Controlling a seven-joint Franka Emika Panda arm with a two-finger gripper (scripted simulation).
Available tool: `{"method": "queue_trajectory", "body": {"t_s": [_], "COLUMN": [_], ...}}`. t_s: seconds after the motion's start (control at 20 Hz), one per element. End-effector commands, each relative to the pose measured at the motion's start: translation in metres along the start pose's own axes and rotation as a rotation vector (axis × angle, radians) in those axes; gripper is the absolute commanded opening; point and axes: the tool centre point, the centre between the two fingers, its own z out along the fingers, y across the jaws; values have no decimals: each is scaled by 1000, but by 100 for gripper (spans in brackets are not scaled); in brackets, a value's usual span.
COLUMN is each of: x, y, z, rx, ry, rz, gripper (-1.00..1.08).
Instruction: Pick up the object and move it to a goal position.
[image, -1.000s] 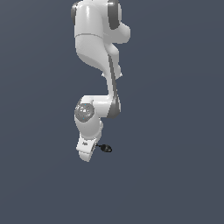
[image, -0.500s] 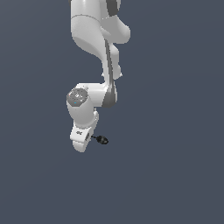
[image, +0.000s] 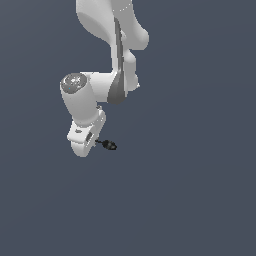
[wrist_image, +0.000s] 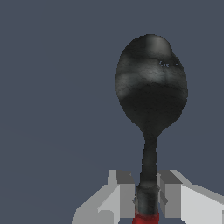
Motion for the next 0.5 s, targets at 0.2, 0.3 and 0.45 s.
{"method": "queue_trajectory", "body": {"t_s": [0.2, 0.3, 0.45], "x": [-14, -16, -18], "y": [-10, -11, -11], "z": [-26, -30, -32], "rx": [1, 1, 1], "ry": [1, 1, 1], "rz": [0, 0, 0], "gripper": [-100, -100, -100]}}
